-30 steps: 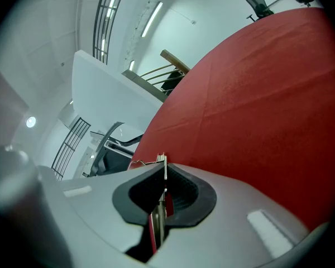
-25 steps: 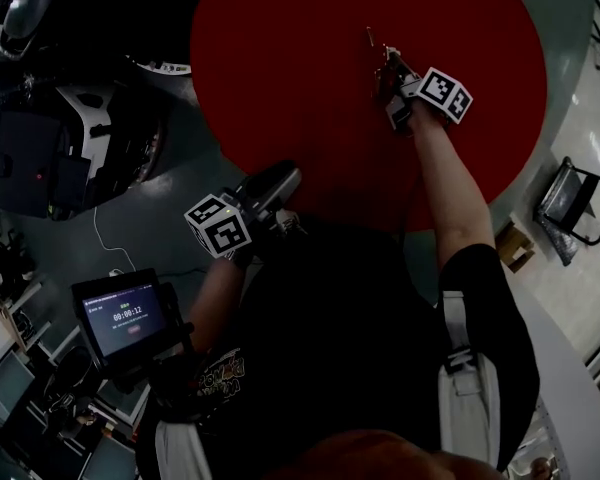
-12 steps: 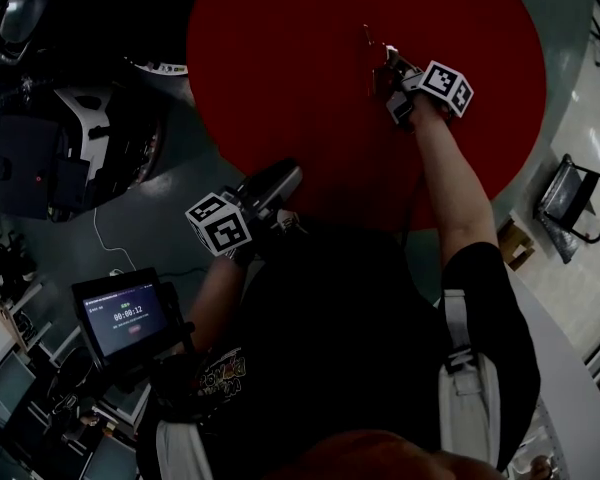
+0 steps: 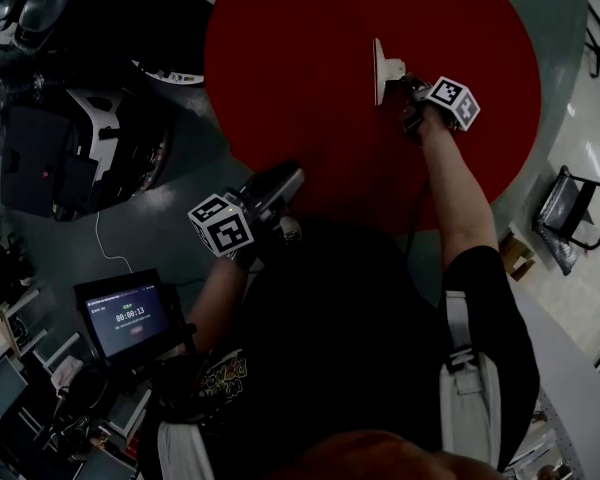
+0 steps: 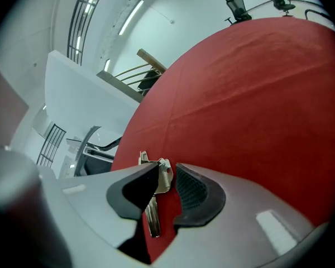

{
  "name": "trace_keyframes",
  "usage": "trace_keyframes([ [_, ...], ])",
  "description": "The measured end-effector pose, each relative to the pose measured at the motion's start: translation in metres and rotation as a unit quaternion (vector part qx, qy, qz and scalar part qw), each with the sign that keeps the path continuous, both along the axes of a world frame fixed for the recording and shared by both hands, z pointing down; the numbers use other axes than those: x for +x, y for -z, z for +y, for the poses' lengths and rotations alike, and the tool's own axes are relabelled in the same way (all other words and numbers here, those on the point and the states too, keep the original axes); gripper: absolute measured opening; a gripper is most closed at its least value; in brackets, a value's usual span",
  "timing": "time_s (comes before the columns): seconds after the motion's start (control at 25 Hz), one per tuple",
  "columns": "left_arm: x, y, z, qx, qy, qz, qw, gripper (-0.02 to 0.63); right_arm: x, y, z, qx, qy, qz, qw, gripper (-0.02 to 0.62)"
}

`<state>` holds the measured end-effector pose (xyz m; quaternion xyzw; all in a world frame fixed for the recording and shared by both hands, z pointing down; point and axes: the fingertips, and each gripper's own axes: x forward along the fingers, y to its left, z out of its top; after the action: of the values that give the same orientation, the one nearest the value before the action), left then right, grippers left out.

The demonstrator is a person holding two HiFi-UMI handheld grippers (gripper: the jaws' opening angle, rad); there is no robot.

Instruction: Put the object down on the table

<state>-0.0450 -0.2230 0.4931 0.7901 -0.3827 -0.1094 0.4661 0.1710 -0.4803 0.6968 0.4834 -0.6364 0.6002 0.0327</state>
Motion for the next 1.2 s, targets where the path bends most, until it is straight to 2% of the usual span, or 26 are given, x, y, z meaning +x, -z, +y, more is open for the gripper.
trace_keyframes([
  [0.12,-0.016,0.007,0.015,0.021,0.005,0.007,0.9997,0.127,0.007,0.007,0.017,0.003,-0.014,0.011,1.000,0.104],
  [0.24,-0.027,0.013,0.028,0.025,0.008,0.008,0.9996,0.127,0.005,0.021,0.033,0.019,-0.011,0.007,1.000,0.104],
  [0.36,-0.026,0.019,0.043,0.029,0.009,0.010,0.9995,0.127,-0.008,0.048,0.056,0.046,0.015,-0.005,0.999,0.094],
  [0.44,-0.030,0.020,0.054,0.037,0.009,0.015,0.9992,0.126,-0.033,0.073,0.077,0.075,0.048,-0.011,0.996,0.078],
  [0.6,-0.041,0.026,0.081,0.047,-0.002,0.014,0.9988,0.126,-0.090,0.142,0.131,0.167,0.109,-0.022,0.980,0.074],
  [0.76,-0.053,0.029,0.114,0.055,-0.008,0.008,0.9984,0.126,-0.123,0.201,0.200,0.243,0.134,-0.019,0.960,0.060],
  [0.96,-0.075,0.028,0.163,0.053,-0.016,0.022,0.9982,0.126,-0.148,0.227,0.302,0.264,0.136,-0.037,0.954,0.052],
  [1.2,-0.082,0.024,0.204,0.069,-0.048,-0.015,0.9964,0.124,-0.169,0.255,0.400,0.274,0.141,-0.065,0.949,0.048],
])
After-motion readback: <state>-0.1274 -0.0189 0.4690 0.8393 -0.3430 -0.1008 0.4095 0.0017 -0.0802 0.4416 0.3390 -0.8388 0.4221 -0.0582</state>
